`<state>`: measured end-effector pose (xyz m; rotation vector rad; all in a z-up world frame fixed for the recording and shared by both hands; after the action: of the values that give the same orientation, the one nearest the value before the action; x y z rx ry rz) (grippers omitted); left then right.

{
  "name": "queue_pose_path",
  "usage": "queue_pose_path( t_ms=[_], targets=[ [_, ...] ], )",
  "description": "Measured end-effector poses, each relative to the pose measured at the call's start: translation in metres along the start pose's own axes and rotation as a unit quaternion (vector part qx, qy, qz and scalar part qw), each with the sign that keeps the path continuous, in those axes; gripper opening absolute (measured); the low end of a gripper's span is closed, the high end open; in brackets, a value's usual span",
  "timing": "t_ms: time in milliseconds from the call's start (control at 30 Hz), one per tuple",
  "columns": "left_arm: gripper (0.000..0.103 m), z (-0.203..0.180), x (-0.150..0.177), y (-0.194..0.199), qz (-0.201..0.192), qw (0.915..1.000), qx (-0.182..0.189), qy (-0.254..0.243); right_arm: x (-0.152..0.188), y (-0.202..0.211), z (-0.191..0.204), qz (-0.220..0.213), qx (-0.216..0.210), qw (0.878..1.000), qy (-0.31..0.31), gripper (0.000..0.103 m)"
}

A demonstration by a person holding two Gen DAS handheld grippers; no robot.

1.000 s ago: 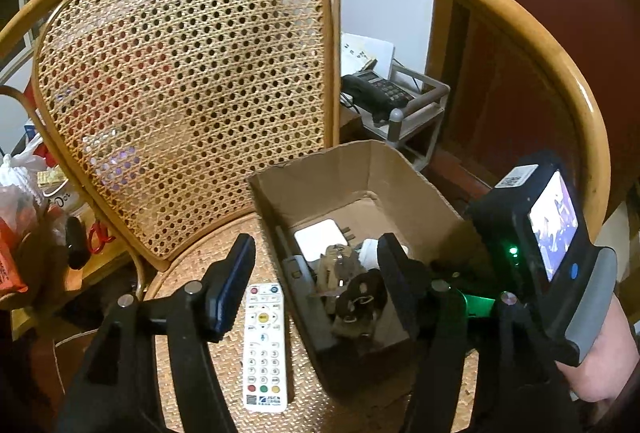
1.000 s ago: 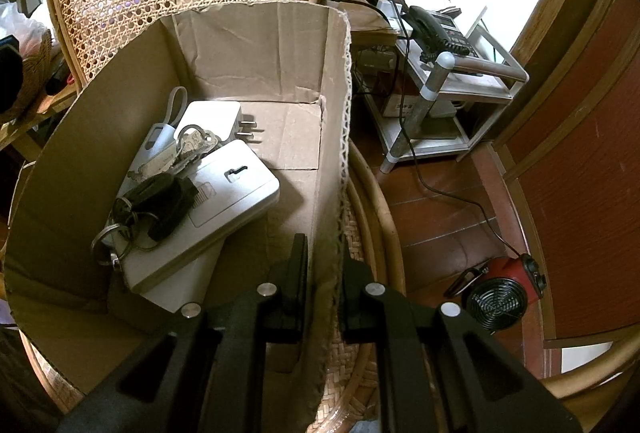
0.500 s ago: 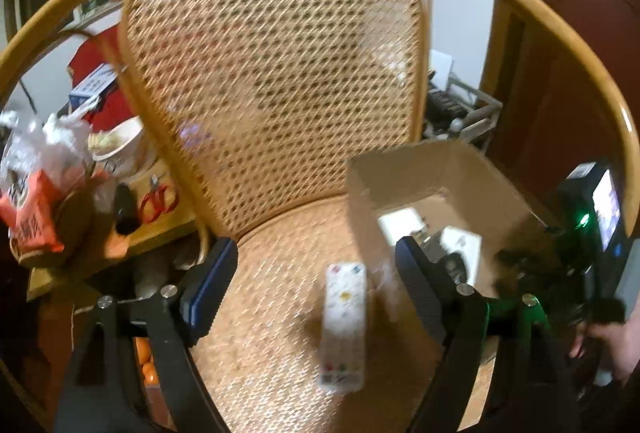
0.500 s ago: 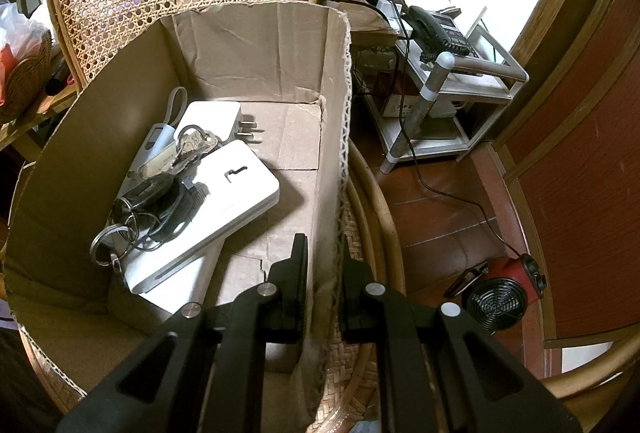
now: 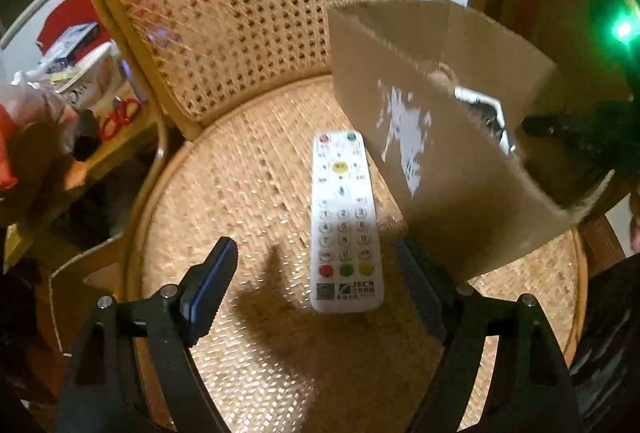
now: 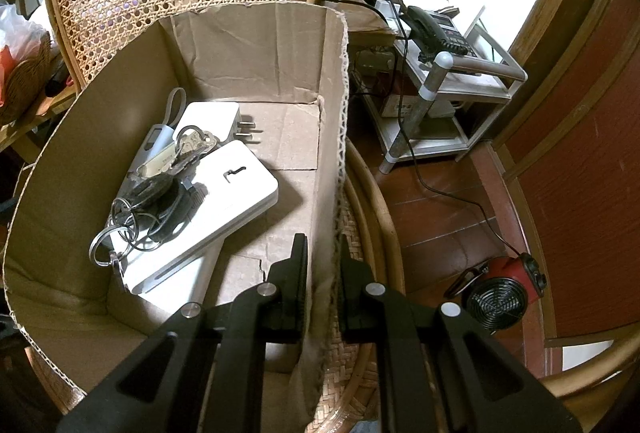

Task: Organize rigid objects
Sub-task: 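Move the left gripper to the white remote and grasp it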

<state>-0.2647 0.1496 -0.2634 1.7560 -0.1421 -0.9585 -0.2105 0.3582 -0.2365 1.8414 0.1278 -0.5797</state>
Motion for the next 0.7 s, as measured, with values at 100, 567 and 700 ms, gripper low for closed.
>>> queue_pose_path(
  t_ms=[100, 567, 700],
  targets=[
    [0.080, 0.002, 0.000, -0.014, 0.004, 0.9999, 0.008, 0.004, 0.001, -0.001, 0.000, 0.000, 0.000, 1.000, 0.000, 0.014],
    [0.040, 0.005, -0.001, -0.036, 0.021, 0.9978, 0.059, 0.025, 0.001, 0.001, 0.002, -0.002, 0.003, 1.000, 0.000, 0.019],
    [0.040, 0.005, -0.004, -0.026, 0.009, 0.9986, 0.048, 0.022, 0.001, 0.001, 0.001, -0.002, 0.003, 1.000, 0.001, 0.019]
  ],
)
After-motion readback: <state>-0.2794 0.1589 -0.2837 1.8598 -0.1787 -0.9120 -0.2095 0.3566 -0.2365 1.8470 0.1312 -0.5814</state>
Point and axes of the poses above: each gripper's, at about its wrist camera, not at the fingertips, and y roughly against the way its jaws point, z to its left, x to its underside, the point moved 2 cm from there along -y, roughly the way its jaws point, and after that the axes turned 9 degrees about x, right-handed, at the moved point
